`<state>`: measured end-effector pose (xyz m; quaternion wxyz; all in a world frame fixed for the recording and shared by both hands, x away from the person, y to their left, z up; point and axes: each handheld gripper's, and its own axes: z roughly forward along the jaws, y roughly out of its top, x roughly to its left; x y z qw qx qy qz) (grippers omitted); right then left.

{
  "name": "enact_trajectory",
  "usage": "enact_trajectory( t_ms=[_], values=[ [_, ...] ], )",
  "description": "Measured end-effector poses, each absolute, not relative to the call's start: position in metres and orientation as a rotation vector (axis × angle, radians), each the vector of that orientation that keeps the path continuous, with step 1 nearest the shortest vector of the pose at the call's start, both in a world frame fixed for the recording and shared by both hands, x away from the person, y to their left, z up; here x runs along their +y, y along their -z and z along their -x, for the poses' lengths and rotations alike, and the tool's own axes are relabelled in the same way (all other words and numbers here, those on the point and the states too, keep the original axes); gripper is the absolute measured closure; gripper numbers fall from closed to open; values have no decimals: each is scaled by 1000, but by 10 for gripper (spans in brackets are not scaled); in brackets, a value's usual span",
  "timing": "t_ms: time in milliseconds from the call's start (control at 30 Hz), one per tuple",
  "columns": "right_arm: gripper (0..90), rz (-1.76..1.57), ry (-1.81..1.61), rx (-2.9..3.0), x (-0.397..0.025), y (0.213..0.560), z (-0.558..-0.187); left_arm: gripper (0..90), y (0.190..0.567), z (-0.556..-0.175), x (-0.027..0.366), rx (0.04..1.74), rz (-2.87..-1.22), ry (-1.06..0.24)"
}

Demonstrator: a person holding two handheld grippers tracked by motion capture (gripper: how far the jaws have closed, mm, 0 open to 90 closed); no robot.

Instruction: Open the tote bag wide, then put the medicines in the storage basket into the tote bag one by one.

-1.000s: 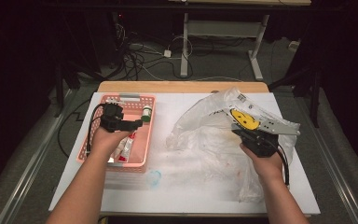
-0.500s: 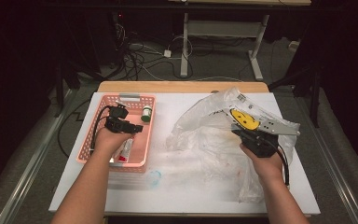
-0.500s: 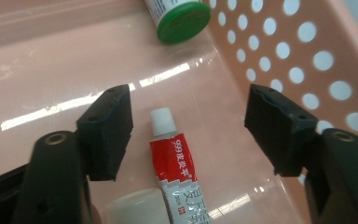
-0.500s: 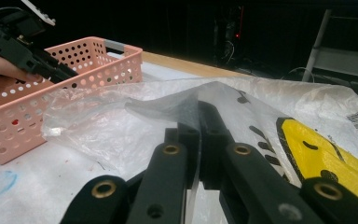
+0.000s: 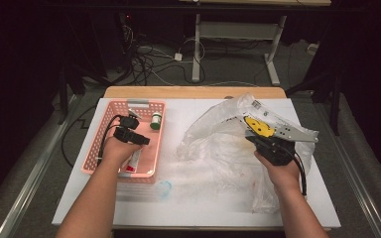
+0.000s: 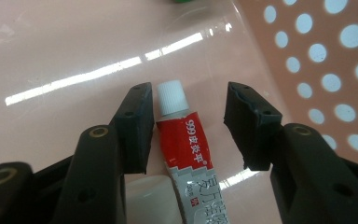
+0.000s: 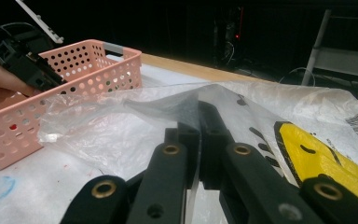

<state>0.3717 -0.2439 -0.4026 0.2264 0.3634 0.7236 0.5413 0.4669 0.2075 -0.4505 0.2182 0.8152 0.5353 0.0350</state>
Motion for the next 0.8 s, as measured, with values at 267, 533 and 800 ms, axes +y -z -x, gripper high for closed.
enact_trajectory(
  t_ms=[267,533,800],
  values=[
    [900,-1008,-1497,1998,-244,404,-373,642,453,-466,200,1453,-2306,-92],
    [900,-1006,-1492,1998,-243,404,-372,667,454,-466,189,1408,-2303,-63],
    [900,-998,-1492,2009,-243,405,-371,662,454,-467,183,1410,-2289,-89]
  ],
)
